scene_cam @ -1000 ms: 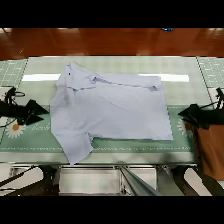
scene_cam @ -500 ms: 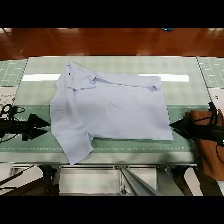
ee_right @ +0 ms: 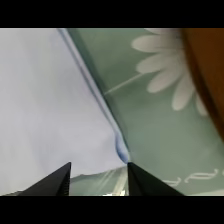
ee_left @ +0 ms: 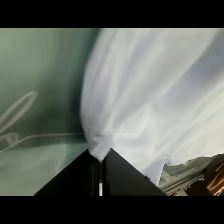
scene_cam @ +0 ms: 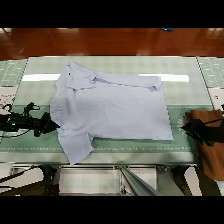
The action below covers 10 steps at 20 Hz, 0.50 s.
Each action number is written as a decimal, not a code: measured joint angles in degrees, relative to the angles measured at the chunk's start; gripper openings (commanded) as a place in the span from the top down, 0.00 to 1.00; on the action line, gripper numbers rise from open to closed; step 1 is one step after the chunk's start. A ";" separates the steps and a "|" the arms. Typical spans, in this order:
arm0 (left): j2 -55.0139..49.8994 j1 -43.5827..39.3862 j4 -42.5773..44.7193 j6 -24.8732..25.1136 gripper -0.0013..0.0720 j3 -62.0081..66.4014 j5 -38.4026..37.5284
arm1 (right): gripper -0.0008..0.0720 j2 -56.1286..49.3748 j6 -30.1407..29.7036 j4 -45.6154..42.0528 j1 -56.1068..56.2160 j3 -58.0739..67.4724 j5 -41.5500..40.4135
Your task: Fold the shirts.
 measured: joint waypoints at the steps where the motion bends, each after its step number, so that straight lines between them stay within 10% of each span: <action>1: -0.11 -0.46 -0.17 0.46 0.96 0.00 0.04 | 0.43 -0.02 0.50 -1.40 -0.83 -0.70 0.68; 10: -0.37 -1.66 -0.22 3.26 0.96 0.07 0.28 | 0.42 -10.64 -1.42 0.57 0.17 -6.45 1.46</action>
